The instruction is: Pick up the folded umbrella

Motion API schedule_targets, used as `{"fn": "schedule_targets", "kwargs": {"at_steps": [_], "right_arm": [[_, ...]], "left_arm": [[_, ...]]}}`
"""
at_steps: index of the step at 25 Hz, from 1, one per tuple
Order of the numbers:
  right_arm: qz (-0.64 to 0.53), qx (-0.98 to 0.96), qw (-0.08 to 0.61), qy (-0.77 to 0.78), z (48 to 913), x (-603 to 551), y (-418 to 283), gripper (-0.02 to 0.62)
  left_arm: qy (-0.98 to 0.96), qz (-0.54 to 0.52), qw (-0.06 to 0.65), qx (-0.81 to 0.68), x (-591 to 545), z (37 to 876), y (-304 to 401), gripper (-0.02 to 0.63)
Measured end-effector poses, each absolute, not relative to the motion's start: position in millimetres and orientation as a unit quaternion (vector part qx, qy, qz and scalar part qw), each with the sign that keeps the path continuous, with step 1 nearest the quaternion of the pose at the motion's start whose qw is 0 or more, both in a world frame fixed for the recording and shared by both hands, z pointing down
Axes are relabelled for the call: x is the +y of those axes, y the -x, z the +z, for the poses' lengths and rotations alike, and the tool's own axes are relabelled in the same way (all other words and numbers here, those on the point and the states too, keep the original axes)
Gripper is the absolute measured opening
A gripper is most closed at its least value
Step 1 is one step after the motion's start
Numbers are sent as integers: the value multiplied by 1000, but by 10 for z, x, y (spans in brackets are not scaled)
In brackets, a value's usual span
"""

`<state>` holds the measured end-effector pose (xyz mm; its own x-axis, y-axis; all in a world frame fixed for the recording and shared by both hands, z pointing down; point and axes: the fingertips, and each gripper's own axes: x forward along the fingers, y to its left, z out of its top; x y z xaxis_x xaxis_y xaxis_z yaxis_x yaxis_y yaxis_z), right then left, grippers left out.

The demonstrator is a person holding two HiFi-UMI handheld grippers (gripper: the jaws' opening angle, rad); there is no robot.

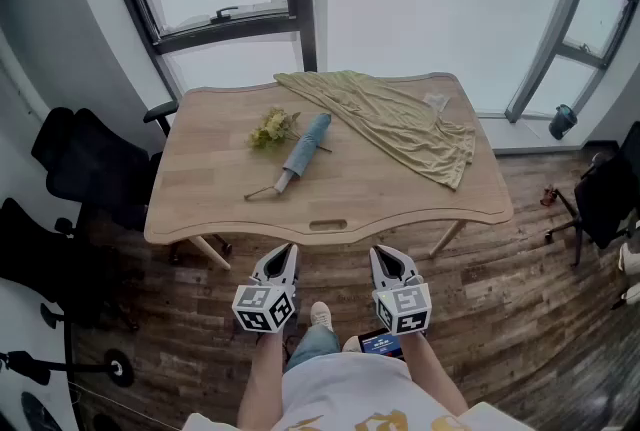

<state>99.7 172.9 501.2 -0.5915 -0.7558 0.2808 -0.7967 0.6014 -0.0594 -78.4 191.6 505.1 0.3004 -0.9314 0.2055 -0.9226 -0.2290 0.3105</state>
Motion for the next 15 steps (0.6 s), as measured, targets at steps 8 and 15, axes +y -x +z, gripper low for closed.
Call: {"fn": "schedule_targets", "kwargs": {"at_steps": [8,15], "right_arm": [[88,-891,109,-432,4979,1814,-1089,11],[112,-887,83,-441,4933,1829,-1212,11]], "left_arm": [[-785,3,172,-595,2005,5015,640,20],[-777,-24,190,-600,2076,4957,632,20]]}}
